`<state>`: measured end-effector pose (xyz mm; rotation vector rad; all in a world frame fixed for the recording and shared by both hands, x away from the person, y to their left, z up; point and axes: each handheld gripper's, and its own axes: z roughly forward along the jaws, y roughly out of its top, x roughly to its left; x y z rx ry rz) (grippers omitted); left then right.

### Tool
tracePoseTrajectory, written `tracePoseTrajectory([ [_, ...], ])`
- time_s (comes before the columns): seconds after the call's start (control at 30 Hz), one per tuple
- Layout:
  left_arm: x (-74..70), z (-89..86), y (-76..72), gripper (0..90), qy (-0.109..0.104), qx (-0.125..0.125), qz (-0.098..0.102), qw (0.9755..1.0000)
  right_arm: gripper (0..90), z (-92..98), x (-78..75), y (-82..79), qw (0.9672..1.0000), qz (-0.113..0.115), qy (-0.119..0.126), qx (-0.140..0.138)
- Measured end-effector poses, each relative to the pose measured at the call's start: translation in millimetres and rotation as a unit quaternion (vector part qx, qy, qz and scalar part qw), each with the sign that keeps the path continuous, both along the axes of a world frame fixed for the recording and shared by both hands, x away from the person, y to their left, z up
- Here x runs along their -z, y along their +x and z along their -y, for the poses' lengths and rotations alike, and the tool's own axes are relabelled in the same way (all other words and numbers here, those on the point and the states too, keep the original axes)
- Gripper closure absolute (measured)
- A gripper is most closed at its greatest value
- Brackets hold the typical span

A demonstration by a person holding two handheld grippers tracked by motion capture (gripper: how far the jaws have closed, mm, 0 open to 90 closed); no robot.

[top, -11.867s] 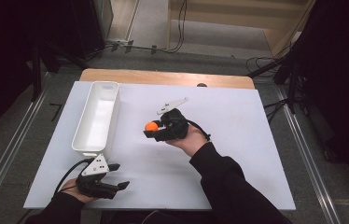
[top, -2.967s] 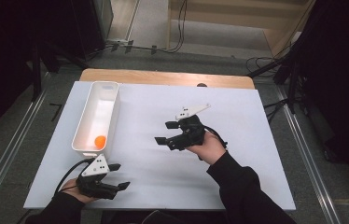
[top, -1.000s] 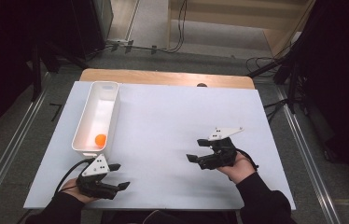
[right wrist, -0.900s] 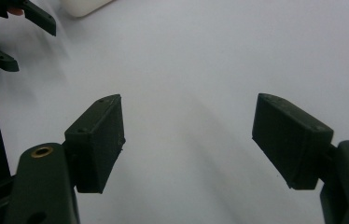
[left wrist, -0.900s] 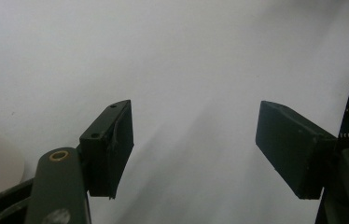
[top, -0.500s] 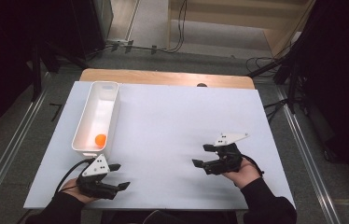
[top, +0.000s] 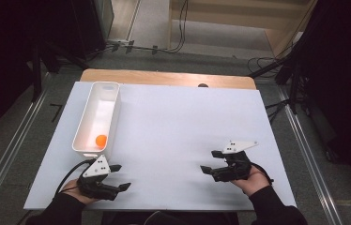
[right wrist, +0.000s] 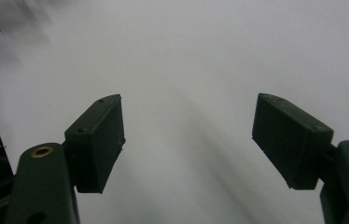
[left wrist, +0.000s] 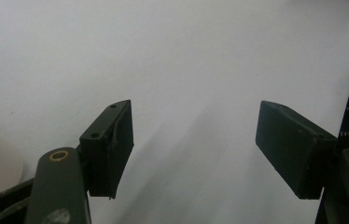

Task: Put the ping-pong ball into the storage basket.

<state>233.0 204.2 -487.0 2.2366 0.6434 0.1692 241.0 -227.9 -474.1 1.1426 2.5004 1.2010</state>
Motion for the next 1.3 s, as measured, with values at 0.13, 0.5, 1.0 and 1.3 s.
tracePoseTrajectory([
  [0.13,0.0,0.0,0.0,27.9,0.0,0.0,0.0,1.0,23.8,6.3,2.1,-5.0,1.0,-0.003,-0.001,0.006],
  [0.5,0.2,0.3,0.1,27.9,0.002,-0.002,0.001,1.0,23.8,19.6,10.3,-15.1,0.9997,-0.011,0.005,0.023],
  [1.0,0.1,0.5,0.0,28.0,0.003,-0.002,0.001,1.0,23.8,32.8,20.2,-28.7,0.9991,-0.013,-0.013,0.037],
  [1.3,0.2,0.7,0.1,27.9,0.002,-0.002,0.001,1.0,23.8,34.0,22.9,-26.3,0.9986,-0.016,-0.022,0.045],
])
